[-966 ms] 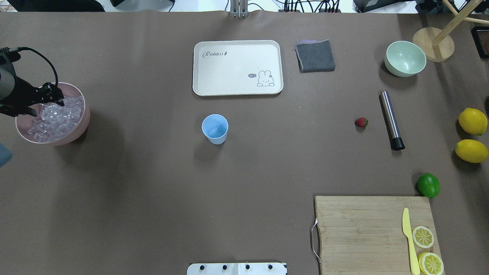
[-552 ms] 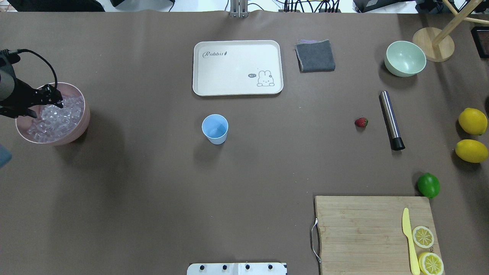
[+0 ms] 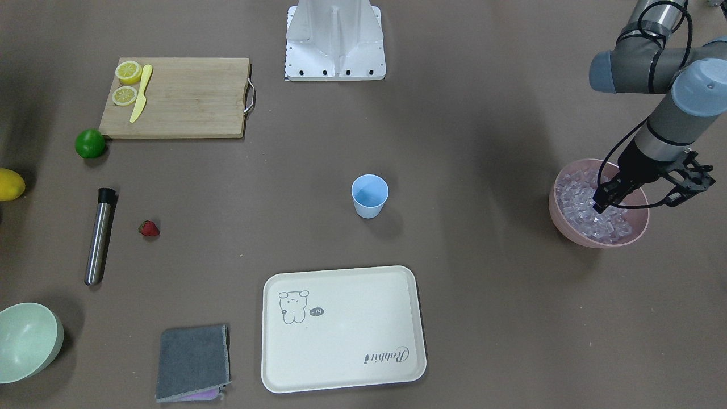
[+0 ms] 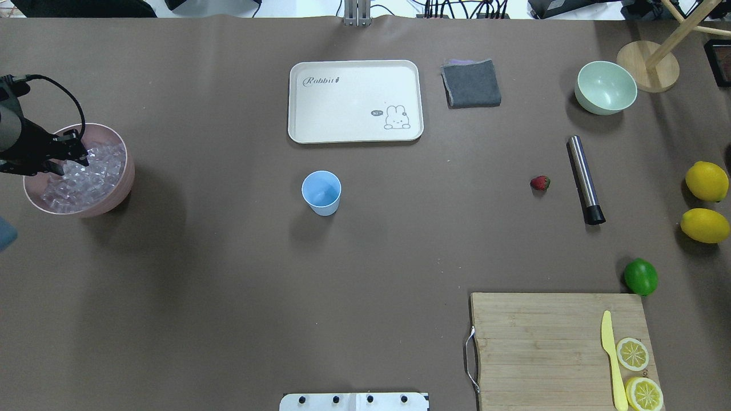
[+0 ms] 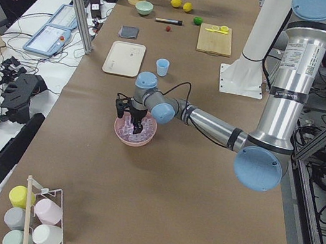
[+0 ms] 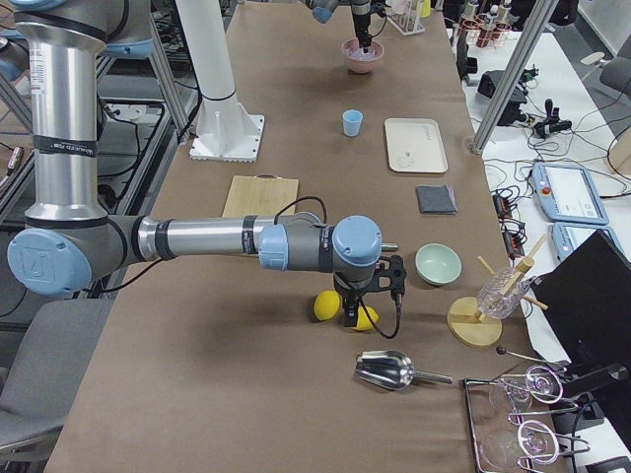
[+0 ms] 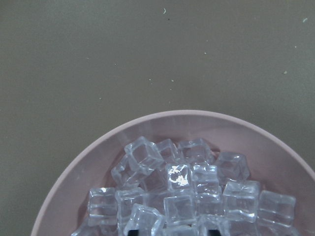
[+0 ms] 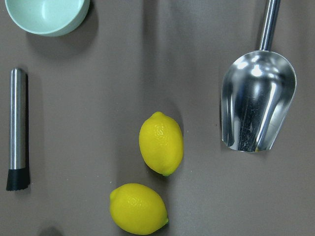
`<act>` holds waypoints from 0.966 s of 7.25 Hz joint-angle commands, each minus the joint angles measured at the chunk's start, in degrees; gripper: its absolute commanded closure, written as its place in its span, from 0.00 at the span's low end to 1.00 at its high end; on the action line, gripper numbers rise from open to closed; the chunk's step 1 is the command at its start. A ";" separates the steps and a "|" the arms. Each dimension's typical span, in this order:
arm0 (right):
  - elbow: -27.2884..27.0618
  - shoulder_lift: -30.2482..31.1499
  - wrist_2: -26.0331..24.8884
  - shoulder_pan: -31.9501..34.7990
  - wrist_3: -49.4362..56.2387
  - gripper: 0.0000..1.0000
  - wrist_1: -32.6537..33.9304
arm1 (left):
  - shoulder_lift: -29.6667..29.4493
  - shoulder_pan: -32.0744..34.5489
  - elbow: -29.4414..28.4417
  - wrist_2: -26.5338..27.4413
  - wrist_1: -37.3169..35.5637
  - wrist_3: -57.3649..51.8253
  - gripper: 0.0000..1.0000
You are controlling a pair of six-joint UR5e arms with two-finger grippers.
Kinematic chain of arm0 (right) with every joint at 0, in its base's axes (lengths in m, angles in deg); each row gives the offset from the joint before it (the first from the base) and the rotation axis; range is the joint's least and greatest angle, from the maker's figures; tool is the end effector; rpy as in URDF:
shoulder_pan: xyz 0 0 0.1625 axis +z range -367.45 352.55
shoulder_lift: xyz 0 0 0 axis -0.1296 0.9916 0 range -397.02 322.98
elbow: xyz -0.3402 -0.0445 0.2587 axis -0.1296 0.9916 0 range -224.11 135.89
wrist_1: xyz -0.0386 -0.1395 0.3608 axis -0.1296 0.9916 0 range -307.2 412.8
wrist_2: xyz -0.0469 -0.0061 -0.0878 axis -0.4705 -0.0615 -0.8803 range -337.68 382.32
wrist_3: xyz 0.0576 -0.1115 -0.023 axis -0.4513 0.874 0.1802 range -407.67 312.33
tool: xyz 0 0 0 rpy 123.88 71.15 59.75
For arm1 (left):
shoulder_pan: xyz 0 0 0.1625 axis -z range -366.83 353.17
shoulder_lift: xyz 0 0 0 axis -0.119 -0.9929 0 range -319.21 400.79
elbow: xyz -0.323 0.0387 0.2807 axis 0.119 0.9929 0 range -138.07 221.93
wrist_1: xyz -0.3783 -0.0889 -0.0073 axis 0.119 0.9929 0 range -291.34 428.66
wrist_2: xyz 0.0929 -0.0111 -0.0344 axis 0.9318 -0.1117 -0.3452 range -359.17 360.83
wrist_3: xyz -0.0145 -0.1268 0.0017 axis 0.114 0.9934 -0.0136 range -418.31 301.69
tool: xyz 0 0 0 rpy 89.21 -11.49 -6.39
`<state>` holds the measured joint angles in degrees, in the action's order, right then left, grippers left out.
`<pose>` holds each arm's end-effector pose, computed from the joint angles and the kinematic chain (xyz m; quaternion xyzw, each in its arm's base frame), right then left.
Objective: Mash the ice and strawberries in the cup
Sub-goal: 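Lower the left gripper into the pink bowl and grasp an ice cube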
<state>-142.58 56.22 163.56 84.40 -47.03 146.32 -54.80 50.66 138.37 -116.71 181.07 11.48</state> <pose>0.0481 -0.4401 0.6350 0.0228 -0.4320 0.0030 0.9016 0.2304 -0.4997 0.5510 0.0033 0.3665 -0.2298 0.9016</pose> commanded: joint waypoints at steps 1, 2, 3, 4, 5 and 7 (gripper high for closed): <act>-0.05 -0.07 0.00 0.00 -0.03 0.00 0.00 | -0.04 -0.45 -0.12 0.03 0.00 -0.01 0.46; -0.14 0.01 0.00 0.00 0.06 0.00 0.00 | -0.04 -0.45 -0.12 0.03 0.00 -0.01 0.57; -0.22 0.01 0.00 0.00 0.06 0.00 0.00 | -0.04 -0.54 -0.12 0.03 -0.09 -0.01 0.90; -0.22 -0.07 0.00 0.00 -0.03 0.00 0.00 | 0.05 -0.54 -0.03 0.03 -0.09 -0.27 1.00; -0.31 -0.07 0.00 0.00 -0.03 0.00 0.00 | 0.05 -0.45 0.41 -0.06 -0.09 -0.27 1.00; -0.66 0.01 0.00 0.09 0.06 0.00 0.00 | 0.32 0.77 3.56 0.12 -0.44 -0.54 1.00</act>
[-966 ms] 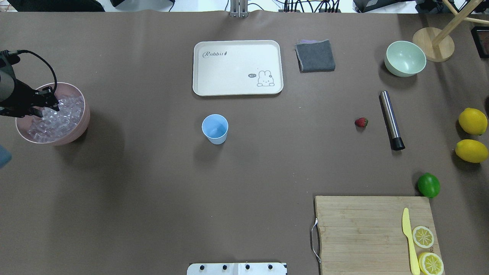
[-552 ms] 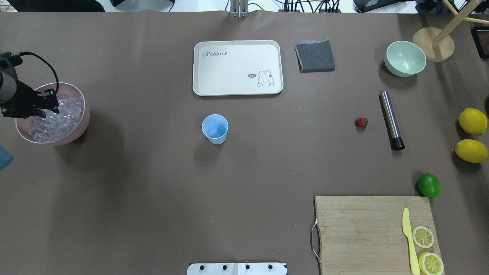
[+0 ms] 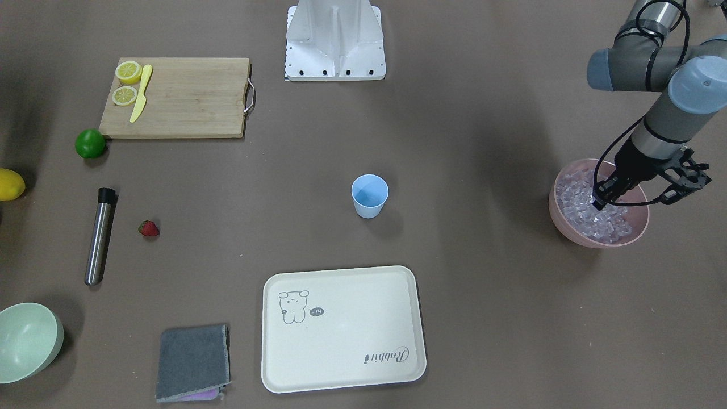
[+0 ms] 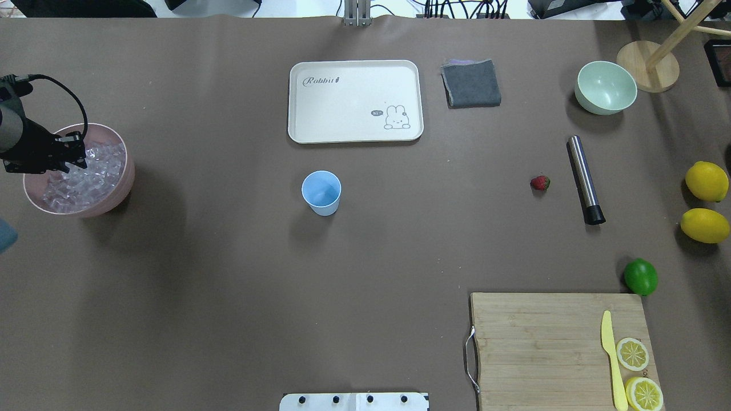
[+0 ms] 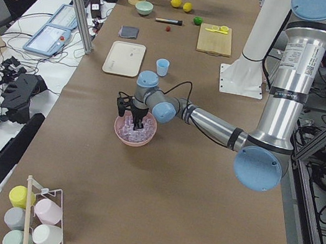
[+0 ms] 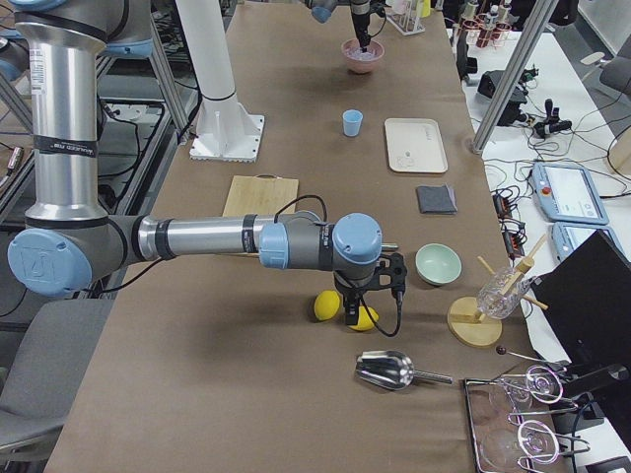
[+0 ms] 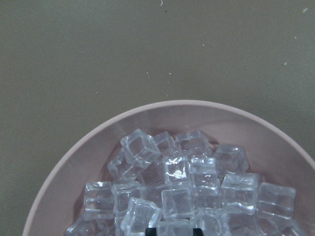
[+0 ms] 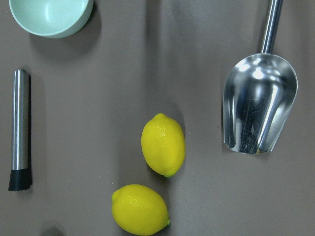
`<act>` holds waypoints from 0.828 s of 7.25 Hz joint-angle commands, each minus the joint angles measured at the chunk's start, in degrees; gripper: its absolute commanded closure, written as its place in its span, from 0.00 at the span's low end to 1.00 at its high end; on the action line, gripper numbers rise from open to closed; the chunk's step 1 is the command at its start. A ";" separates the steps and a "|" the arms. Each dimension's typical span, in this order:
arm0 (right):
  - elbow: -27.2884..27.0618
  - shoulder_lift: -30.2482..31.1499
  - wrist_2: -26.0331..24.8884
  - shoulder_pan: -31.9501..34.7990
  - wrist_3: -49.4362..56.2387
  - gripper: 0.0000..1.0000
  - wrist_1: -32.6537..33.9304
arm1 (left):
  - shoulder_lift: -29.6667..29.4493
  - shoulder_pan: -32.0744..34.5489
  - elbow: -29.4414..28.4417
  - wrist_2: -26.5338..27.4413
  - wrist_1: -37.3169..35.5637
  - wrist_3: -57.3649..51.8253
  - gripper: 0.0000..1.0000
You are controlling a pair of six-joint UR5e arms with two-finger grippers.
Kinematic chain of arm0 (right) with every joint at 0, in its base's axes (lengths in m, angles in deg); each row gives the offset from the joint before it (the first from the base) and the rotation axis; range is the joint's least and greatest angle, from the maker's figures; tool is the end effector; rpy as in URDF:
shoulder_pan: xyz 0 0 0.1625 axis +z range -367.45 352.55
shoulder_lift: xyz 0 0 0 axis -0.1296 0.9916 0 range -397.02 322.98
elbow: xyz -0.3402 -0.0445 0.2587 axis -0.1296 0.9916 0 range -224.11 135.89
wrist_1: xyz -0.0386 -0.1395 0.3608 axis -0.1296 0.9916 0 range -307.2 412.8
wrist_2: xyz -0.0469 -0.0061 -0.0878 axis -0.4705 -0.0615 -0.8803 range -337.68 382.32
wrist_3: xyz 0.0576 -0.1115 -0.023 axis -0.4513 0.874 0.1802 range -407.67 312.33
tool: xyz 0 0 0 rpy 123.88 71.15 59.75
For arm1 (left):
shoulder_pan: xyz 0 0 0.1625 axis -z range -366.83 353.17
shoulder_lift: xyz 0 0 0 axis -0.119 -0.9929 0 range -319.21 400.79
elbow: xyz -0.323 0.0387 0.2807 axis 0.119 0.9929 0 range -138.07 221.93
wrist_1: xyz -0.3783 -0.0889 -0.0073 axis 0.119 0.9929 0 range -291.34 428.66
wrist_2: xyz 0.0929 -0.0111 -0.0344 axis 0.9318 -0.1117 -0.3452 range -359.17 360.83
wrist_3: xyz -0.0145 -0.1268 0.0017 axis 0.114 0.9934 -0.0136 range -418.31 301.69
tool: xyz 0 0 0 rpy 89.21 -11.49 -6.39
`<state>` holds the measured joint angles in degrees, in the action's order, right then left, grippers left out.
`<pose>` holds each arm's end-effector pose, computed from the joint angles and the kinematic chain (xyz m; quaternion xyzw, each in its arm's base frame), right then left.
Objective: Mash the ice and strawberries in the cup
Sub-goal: 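Carry the ice cube with the left gripper over the light-blue cup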
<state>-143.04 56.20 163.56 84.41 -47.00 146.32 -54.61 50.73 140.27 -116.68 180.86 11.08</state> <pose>0.0481 -0.4406 0.6311 0.0268 -0.4319 0.0010 0.9015 0.2281 -0.4976 0.5367 0.0134 0.3752 -0.2233 0.8996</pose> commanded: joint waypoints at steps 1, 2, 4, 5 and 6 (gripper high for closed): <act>-0.20 0.04 0.00 -0.01 -0.06 0.00 0.00 | 1.43 3.31 3.07 0.09 -0.23 -0.13 1.00; -0.29 -0.49 -0.09 0.07 -0.06 0.00 0.00 | 2.31 4.38 5.17 0.09 -0.23 -0.31 1.00; -0.29 -0.67 -0.26 -0.01 0.03 0.00 0.00 | 1.10 6.50 7.29 0.26 -0.23 -0.13 1.00; -0.38 -0.93 -0.35 0.07 0.03 0.00 0.00 | -1.60 6.50 7.56 0.00 0.03 0.48 1.00; -0.20 -1.54 -0.44 0.07 0.03 0.00 0.00 | -5.29 5.63 7.48 -0.17 0.04 4.14 1.00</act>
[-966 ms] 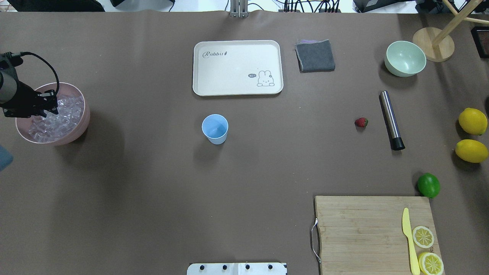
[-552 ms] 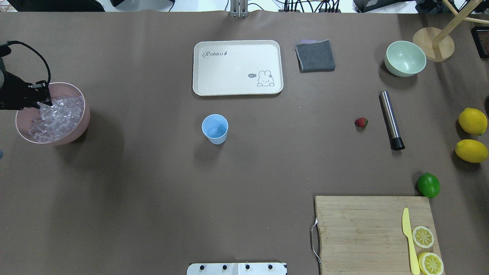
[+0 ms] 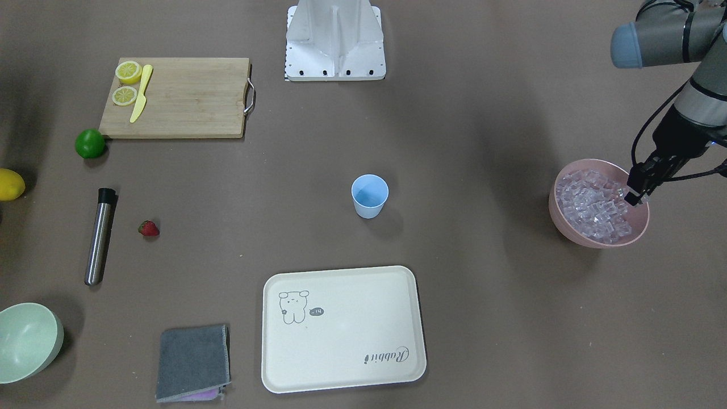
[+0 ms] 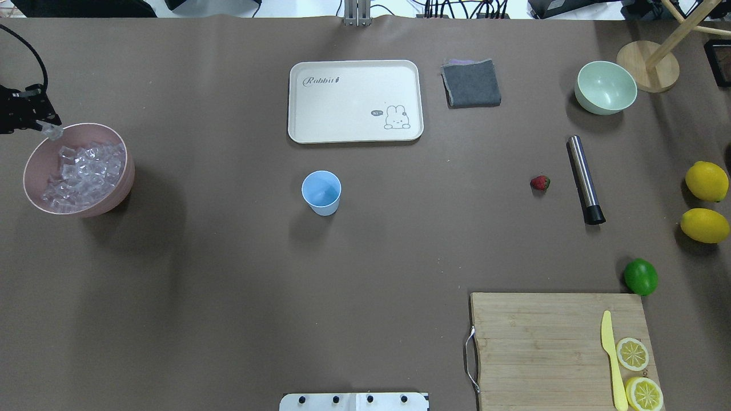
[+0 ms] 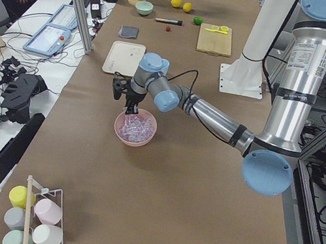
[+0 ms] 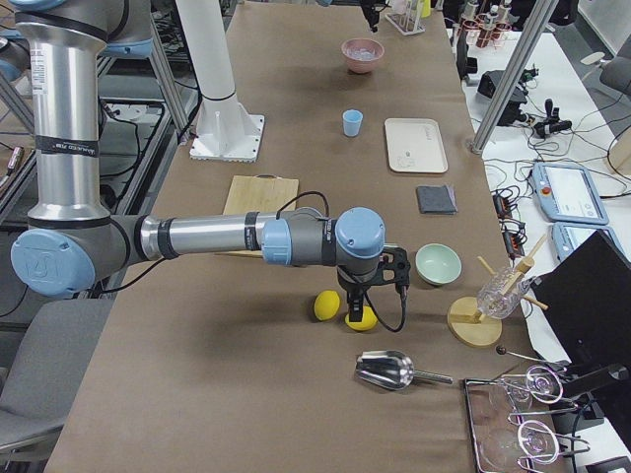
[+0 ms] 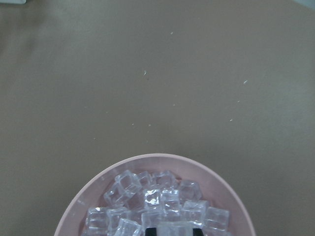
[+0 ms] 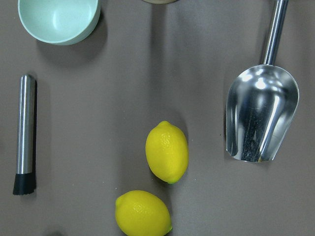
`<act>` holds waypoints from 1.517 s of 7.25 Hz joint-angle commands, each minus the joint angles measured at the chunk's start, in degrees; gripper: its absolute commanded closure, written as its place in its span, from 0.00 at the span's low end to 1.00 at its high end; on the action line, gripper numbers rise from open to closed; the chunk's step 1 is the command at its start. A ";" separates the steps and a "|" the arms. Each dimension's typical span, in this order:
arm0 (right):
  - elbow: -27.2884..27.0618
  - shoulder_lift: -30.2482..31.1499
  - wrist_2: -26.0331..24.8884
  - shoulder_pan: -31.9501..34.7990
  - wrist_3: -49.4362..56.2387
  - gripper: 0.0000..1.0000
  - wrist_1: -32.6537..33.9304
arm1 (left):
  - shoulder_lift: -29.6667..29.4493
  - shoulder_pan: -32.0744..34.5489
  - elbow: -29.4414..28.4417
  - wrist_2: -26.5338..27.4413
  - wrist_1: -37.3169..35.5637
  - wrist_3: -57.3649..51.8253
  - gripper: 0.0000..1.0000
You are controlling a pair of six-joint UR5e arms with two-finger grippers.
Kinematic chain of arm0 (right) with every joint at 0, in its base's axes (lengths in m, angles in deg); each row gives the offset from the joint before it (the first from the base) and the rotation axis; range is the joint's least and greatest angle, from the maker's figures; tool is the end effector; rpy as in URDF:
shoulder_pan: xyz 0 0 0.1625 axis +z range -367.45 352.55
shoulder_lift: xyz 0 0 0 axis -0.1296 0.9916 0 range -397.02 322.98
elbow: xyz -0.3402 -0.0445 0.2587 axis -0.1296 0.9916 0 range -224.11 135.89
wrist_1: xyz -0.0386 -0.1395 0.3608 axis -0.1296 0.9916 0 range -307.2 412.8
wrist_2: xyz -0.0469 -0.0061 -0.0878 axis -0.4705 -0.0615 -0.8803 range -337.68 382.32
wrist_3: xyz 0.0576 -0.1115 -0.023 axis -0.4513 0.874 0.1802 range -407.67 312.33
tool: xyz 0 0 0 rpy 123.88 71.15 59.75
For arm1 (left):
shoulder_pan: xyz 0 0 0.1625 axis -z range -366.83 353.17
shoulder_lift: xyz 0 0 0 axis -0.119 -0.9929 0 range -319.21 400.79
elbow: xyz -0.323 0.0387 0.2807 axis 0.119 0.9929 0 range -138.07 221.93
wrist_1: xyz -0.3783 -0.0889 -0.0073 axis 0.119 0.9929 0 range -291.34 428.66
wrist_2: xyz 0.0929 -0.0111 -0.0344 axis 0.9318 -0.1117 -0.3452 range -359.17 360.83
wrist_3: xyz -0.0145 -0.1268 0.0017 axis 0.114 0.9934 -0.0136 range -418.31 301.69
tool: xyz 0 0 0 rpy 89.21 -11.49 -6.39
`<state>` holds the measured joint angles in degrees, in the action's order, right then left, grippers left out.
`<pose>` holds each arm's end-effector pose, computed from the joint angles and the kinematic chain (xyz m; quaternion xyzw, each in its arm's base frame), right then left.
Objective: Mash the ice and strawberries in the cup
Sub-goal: 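Carry the ice cube with the left gripper over the light-blue cup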
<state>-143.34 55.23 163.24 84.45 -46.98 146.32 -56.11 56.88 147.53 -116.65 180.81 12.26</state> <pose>0.0492 -0.4486 0.6217 0.0370 -0.4290 -0.0035 0.9025 0.1722 -0.5167 0.4599 0.0805 0.4218 -0.2552 0.8663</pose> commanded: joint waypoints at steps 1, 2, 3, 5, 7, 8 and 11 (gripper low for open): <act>0.01 -0.75 -0.12 0.04 0.01 0.00 0.00 | -8.01 -3.48 0.57 -0.04 -0.08 9.61 1.00; 0.10 -0.84 -0.29 0.04 0.01 0.00 0.00 | -12.05 -7.16 0.48 0.31 -0.08 14.55 1.00; 0.19 -0.84 -0.47 0.04 0.10 0.00 0.00 | -16.09 -11.89 0.40 4.32 -0.17 18.16 1.00; 0.27 -0.58 -0.47 0.04 0.01 0.00 0.00 | -19.38 -21.13 -0.22 13.19 -0.44 20.66 1.00; 0.54 -0.58 -0.47 0.04 0.01 0.00 0.00 | -22.96 -27.82 -2.32 19.97 -0.44 23.45 1.00; 0.62 -0.32 -0.47 0.04 0.01 0.00 0.00 | -25.60 -29.85 -4.68 22.18 -0.44 24.34 1.00; 0.71 -0.31 -0.56 0.04 0.10 0.00 0.00 | -27.03 -34.08 -7.07 25.63 -0.44 24.27 1.00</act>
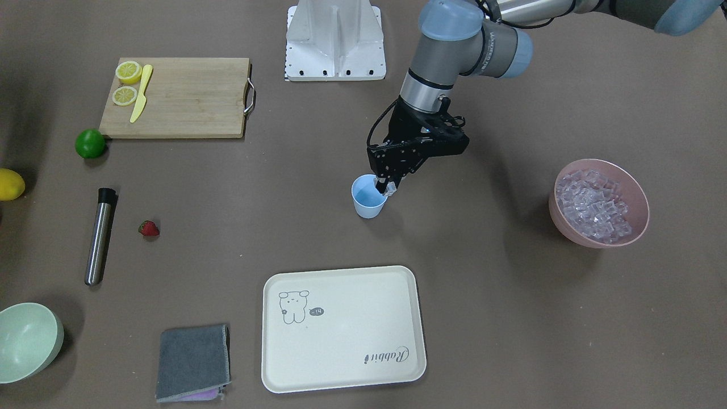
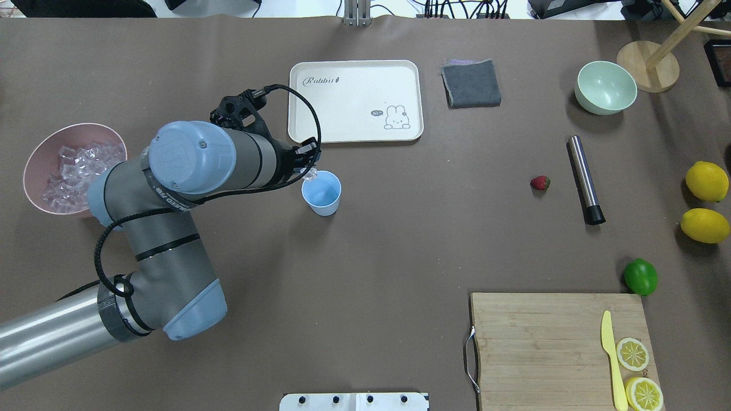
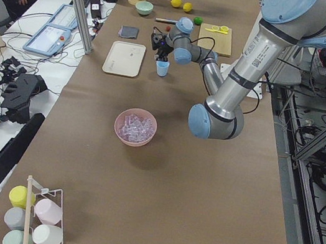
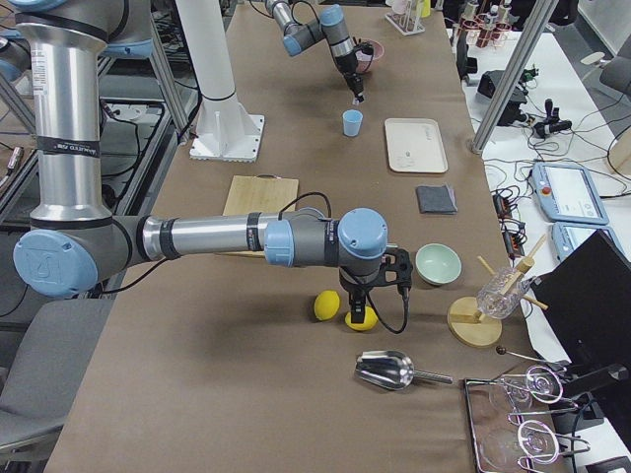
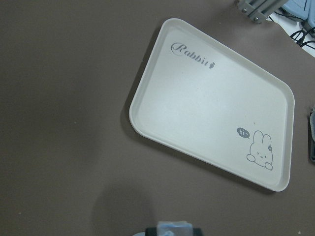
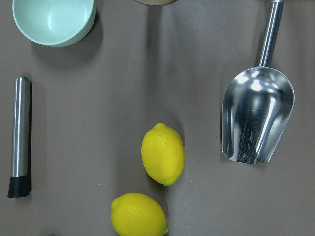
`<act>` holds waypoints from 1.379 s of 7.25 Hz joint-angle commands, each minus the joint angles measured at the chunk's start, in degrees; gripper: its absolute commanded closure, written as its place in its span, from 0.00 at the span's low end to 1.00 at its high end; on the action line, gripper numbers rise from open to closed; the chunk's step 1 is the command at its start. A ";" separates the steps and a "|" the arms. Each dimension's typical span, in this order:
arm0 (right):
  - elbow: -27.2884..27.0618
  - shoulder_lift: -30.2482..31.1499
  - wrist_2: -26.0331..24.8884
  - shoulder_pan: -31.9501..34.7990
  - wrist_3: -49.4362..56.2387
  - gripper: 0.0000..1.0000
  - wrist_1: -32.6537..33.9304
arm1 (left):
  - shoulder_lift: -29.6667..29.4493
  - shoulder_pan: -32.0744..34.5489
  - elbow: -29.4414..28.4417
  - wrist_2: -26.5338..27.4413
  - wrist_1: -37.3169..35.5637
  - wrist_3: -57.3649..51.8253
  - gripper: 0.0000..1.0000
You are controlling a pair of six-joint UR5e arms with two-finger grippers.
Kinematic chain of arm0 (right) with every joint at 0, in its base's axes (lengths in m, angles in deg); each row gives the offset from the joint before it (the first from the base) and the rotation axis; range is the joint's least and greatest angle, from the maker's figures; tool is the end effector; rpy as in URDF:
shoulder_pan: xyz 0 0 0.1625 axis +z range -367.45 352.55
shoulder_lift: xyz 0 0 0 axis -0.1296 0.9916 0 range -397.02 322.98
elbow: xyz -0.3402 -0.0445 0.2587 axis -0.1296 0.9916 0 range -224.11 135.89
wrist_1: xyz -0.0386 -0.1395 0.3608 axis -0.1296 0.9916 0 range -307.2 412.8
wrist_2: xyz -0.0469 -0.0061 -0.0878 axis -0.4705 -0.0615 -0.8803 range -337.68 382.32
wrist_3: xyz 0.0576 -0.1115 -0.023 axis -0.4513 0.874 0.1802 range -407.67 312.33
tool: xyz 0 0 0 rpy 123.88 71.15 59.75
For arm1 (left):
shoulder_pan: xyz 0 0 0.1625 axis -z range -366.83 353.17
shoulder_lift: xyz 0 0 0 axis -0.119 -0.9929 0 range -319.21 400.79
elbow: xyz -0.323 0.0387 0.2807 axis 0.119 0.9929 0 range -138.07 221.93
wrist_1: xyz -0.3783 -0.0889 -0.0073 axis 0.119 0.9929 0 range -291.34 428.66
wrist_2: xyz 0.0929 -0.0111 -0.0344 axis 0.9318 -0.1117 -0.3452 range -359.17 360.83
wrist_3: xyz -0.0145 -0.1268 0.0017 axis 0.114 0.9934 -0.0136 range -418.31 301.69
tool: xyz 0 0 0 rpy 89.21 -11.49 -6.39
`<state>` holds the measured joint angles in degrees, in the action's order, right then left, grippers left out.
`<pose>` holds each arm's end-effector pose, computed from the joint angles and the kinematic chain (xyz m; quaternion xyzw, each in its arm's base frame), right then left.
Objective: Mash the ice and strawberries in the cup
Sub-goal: 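Carry the ice cube with the left gripper over the light-blue cup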
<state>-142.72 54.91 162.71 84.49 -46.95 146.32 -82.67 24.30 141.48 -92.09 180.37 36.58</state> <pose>0.0503 -0.4509 0.6251 0.0348 -0.4249 -0.0022 0.9046 0.5009 -0.4507 0.2362 0.1005 0.5259 -0.2482 0.8073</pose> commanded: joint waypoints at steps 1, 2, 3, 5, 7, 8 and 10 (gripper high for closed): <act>0.00 0.17 -0.03 0.00 -0.02 0.00 0.00 | -0.64 -1.60 -1.64 1.07 0.09 -0.06 1.00; 0.00 0.35 0.06 0.00 0.07 0.00 0.00 | -0.56 -2.04 -1.56 1.07 0.00 -0.06 1.00; 0.00 0.35 0.06 0.00 -0.02 0.00 0.00 | -0.64 -2.04 -1.47 1.07 0.00 -0.06 1.00; 0.00 0.35 0.06 0.00 -0.02 0.00 0.00 | -0.64 -1.95 -1.29 0.98 0.00 -0.06 1.00; 0.00 0.35 0.06 0.00 -0.02 0.00 0.00 | -1.00 -1.95 -1.47 0.98 0.00 -0.06 0.04; 0.00 0.35 0.06 0.00 -0.02 0.00 0.09 | -1.00 -1.87 -1.38 0.98 0.00 -0.06 0.03; 0.00 0.27 0.06 0.00 -0.02 0.00 0.00 | -1.00 -1.52 -0.86 0.81 -0.09 -0.06 0.03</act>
<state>-142.72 55.25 162.77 84.49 -46.97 146.34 -83.65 22.52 140.27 -91.15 180.35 36.52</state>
